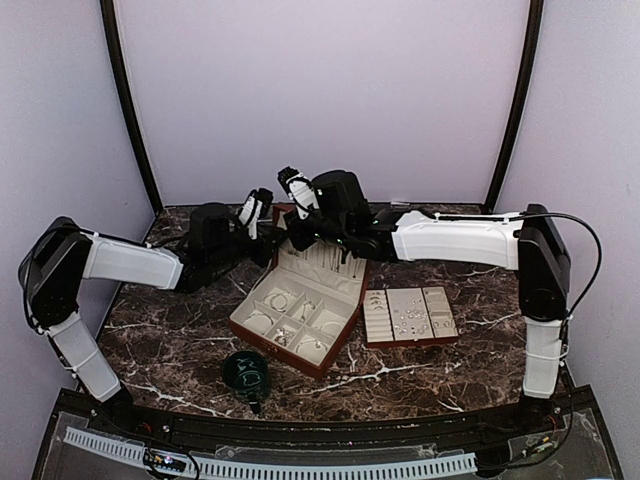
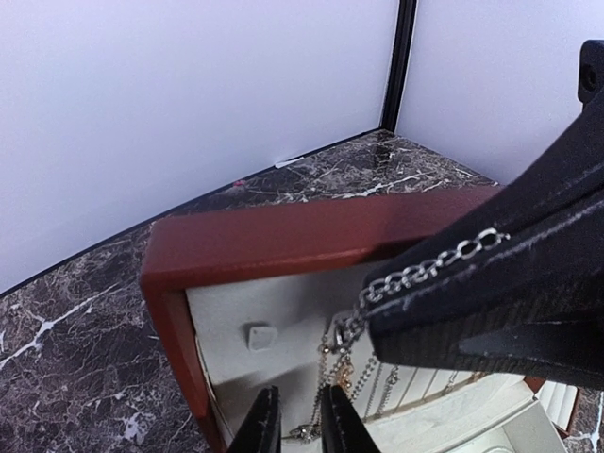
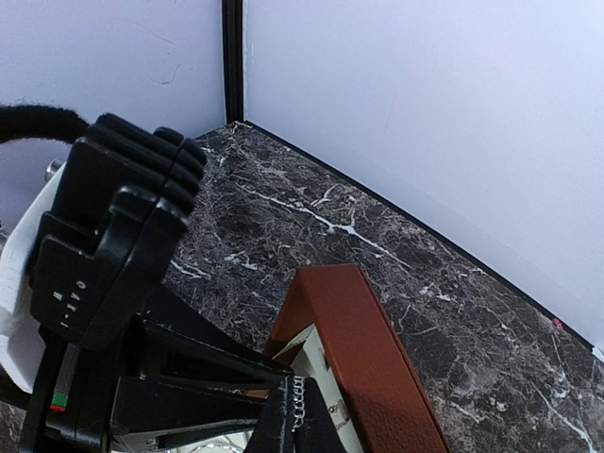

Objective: Organize the mixed jewelry
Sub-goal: Hang the necklace on the necklace hanger.

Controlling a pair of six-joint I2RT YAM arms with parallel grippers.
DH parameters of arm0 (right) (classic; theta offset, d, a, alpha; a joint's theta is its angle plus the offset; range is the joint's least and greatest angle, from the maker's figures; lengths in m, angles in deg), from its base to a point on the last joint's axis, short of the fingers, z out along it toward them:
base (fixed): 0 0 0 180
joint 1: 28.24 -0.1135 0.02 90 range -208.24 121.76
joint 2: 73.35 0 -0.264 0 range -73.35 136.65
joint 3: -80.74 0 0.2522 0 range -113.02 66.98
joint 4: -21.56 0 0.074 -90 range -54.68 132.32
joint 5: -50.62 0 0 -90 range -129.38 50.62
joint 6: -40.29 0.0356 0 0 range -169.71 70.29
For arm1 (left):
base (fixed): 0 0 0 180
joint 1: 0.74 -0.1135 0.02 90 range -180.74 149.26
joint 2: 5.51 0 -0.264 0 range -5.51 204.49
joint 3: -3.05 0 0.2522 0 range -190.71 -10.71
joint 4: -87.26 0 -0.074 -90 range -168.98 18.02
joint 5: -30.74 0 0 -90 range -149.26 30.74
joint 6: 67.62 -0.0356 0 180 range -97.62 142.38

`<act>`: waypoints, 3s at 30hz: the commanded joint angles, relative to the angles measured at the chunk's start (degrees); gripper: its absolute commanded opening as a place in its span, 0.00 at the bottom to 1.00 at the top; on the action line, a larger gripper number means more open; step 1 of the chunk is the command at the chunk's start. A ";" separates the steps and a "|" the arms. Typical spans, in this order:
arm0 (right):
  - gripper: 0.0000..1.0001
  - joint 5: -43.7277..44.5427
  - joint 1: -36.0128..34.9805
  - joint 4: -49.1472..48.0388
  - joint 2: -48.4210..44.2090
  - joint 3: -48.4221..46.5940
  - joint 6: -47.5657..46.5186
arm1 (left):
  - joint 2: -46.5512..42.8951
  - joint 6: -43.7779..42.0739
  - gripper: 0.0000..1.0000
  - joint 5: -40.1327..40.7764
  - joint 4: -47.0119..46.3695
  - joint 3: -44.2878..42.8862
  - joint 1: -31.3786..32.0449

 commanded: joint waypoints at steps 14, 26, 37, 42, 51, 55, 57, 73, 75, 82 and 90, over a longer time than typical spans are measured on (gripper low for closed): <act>0.00 -0.97 -1.75 2.89 1.67 -1.28 1.47 | 1.02 -0.51 0.00 -1.31 -4.65 -1.53 -0.38; 0.00 4.05 -2.19 8.16 1.67 -4.04 -4.41 | 0.36 0.04 0.00 -0.26 -5.46 -0.53 -0.39; 0.00 6.95 -1.48 10.14 1.88 -6.52 -6.45 | 2.49 0.18 0.00 -1.74 -3.34 -3.23 -0.38; 0.00 5.62 -1.49 10.32 2.14 -6.51 -5.61 | 2.53 -0.05 0.00 -1.01 -3.21 -3.09 -0.44; 0.00 9.28 -1.49 10.31 4.68 -8.17 0.18 | 1.32 0.61 0.00 3.68 -2.74 -1.08 -0.40; 0.00 11.48 -1.49 10.38 6.22 -9.67 1.86 | 0.96 0.77 0.00 4.96 -2.42 -1.00 -0.42; 0.00 12.63 -1.43 10.37 6.74 -10.29 2.67 | 0.80 0.86 0.00 5.12 -2.44 -1.11 -0.38; 0.00 15.20 -0.32 3.74 6.20 -8.24 8.72 | 0.85 0.84 0.00 4.60 -2.88 -4.00 -0.42; 0.00 14.38 0.03 3.38 5.76 -7.56 9.59 | 1.12 0.85 0.00 4.44 -2.74 -4.67 -0.45; 0.00 13.19 0.66 1.24 5.80 -7.11 11.07 | 2.87 0.77 0.00 4.62 -2.06 -7.38 -0.38; 0.00 12.75 1.11 1.08 6.03 -6.74 12.50 | 3.79 1.11 0.00 5.82 -0.36 -8.71 -0.39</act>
